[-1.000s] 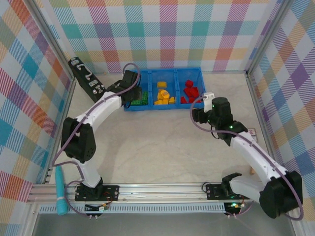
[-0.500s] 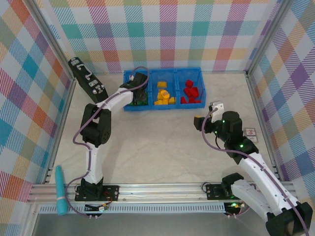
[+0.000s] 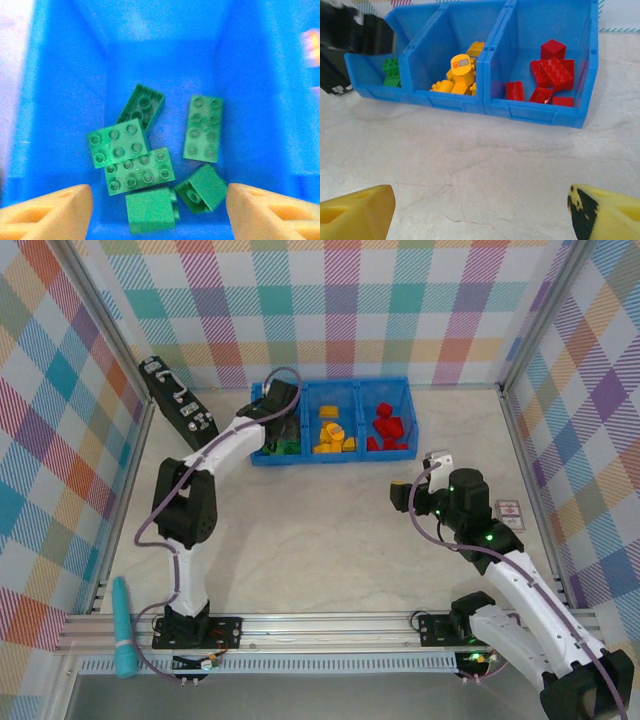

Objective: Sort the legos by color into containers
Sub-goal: Place the lego in the container, then reset both arms

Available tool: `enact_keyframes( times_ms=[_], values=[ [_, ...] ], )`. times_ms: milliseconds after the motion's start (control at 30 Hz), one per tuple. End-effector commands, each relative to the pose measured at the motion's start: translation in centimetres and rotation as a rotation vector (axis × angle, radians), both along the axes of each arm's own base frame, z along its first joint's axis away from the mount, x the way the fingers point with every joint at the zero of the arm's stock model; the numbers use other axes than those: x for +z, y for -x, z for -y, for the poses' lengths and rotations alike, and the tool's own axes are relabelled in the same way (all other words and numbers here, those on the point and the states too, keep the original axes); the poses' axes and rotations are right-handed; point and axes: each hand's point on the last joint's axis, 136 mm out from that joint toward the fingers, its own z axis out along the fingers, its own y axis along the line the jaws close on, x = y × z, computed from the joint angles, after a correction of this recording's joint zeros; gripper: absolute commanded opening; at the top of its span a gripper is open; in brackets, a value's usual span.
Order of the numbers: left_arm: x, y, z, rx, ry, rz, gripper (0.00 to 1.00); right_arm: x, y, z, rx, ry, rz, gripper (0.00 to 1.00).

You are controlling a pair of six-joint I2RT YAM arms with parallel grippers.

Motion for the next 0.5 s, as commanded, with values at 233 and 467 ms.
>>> enact_keyframes(
  times_ms=[233, 467],
  values=[
    [13.7, 8.6, -2.8, -0.069, 0.034, 0.283, 0.69, 0.6, -3.4, 2.4, -0.181, 0.089, 0.049, 0.99],
    [7.4, 15.8, -7.6, -0.009, 0.042, 0.362, 1.0, -2.6, -6.6, 5.6, -0.304, 0.255, 0.021, 0.99]
  ],
)
